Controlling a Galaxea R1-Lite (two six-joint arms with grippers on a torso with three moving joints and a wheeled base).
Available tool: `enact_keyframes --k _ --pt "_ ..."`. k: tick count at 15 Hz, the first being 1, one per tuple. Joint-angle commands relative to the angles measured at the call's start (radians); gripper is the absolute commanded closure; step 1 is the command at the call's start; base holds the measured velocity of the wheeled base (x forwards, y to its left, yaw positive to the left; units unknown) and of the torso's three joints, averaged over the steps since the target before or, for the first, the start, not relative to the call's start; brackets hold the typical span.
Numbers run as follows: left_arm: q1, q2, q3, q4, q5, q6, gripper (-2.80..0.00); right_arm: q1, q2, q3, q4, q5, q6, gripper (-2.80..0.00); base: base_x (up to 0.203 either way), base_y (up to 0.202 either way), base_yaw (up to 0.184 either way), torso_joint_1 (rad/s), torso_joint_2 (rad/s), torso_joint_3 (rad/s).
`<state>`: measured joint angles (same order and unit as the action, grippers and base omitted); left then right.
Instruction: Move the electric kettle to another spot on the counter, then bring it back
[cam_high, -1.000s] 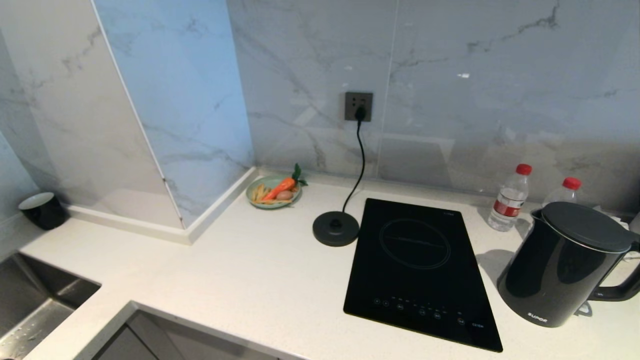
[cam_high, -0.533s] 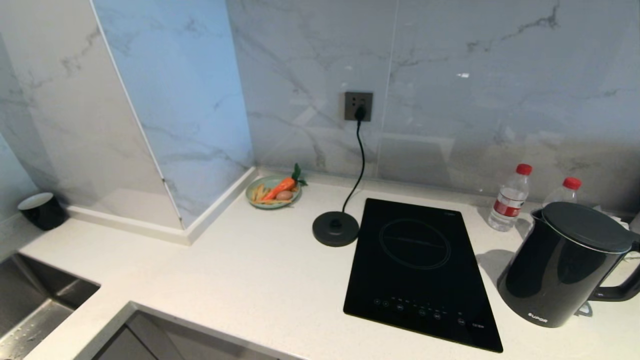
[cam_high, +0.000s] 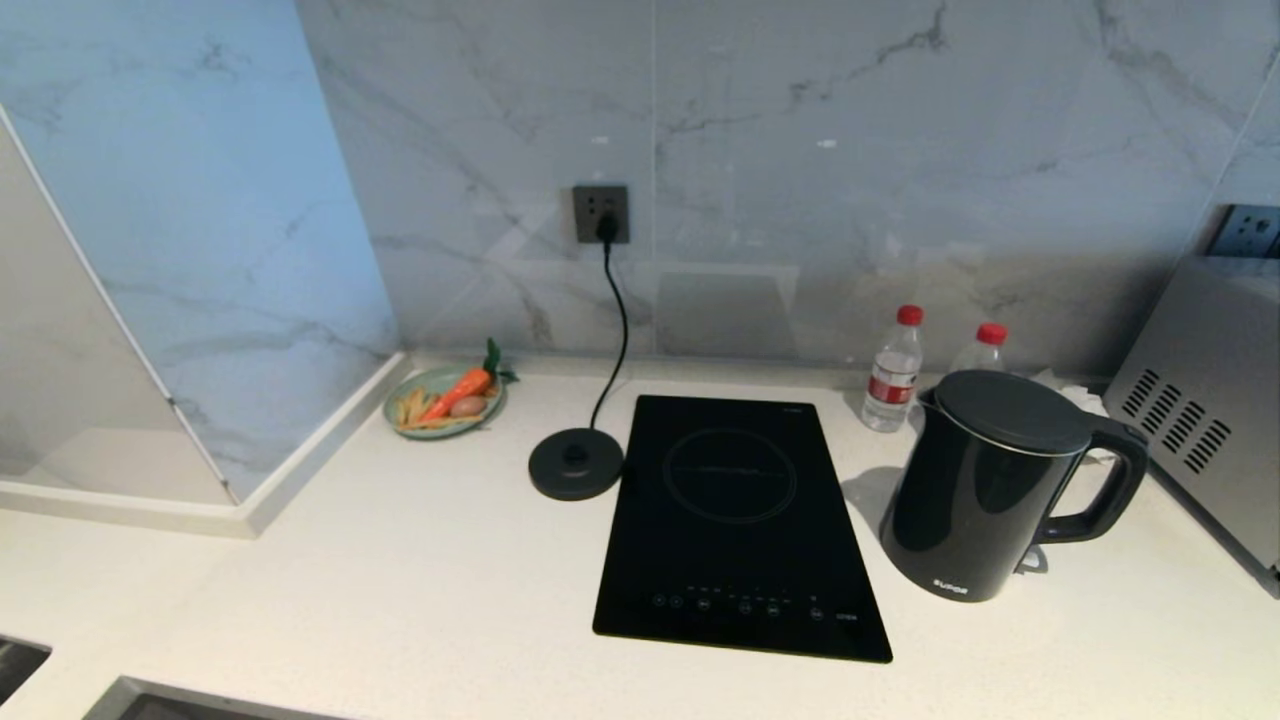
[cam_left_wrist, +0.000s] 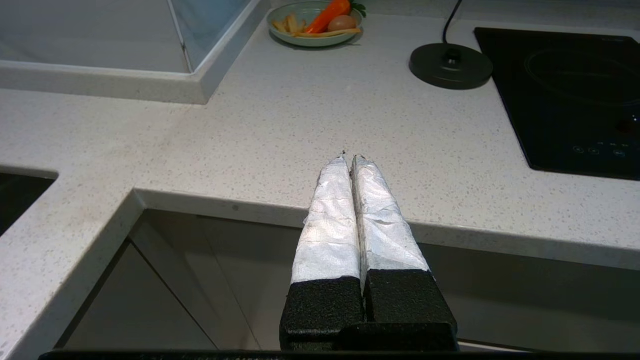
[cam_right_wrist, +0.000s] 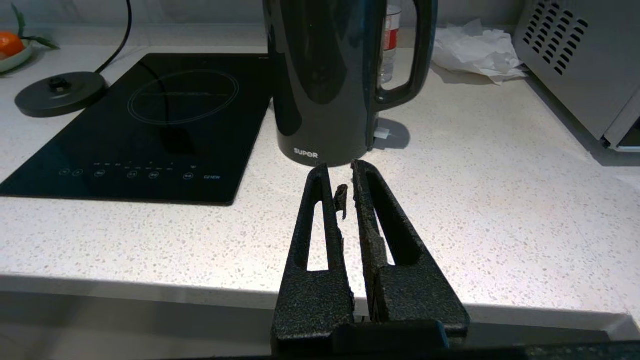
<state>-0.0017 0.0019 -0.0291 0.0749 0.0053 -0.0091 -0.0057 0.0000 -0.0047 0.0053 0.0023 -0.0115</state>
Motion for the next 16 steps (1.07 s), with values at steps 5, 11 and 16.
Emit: enact_keyframes --k 5,11,16 --pt "0.000 0.000 0.000 0.000 0.001 0.000 0.00 0.000 0.000 0.000 0.001 0.000 0.000 0.00 0.000 0.000 0.000 0.000 0.00 0.000" --pt "0.000 0.001 0.000 0.000 0.001 0.000 0.00 0.000 0.000 0.000 -0.001 -0.001 0.002 0.00 0.000 0.000 0.000 -0.066 0.16 0.095" --pt "0.000 0.001 0.000 0.000 0.001 0.000 0.00 0.000 0.000 0.000 -0.001 -0.001 0.002 0.00 0.000 0.000 0.000 -0.129 0.33 0.191"
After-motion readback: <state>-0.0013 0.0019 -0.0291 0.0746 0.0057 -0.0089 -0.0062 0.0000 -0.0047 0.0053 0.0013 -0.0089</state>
